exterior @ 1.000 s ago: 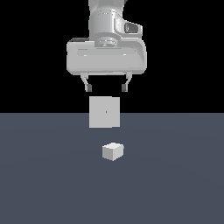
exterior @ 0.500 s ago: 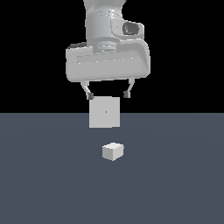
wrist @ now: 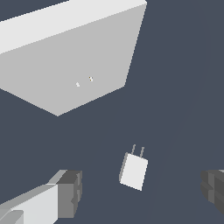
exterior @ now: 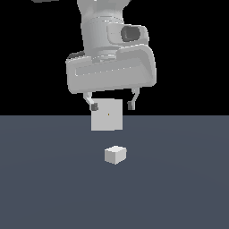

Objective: Plug the charger into the wall socket.

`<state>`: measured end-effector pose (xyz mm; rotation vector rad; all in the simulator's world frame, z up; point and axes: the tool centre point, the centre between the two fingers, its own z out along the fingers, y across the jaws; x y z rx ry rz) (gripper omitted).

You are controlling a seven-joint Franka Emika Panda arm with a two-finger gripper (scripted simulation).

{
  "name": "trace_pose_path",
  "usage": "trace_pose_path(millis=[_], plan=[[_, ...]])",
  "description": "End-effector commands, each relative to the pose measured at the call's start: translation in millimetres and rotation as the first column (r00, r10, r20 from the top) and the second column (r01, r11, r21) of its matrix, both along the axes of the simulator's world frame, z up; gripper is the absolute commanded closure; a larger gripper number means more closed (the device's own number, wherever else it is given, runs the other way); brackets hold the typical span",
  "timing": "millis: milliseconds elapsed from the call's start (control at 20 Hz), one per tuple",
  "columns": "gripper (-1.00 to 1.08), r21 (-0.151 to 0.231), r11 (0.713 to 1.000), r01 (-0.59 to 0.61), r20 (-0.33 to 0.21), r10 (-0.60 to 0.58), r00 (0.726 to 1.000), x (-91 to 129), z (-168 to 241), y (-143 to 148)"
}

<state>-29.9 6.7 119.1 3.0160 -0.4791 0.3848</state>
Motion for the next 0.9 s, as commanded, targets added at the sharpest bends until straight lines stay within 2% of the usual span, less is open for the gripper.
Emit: trace_pose_path(millis=[0,400,850], plan=[[-0.92,-0.007,1.0,0.031,0.023,-0.031,0.999,-2.2,-5.1,-0.6],[-0.92,-0.027,0.992,0.125,0.092,-0.122,0.988,-7.8,-20.9,-3.1],[-0.92,-0.043,0.973,0.228,0.169,-0.218,0.961,-12.3,-38.1,-6.3]])
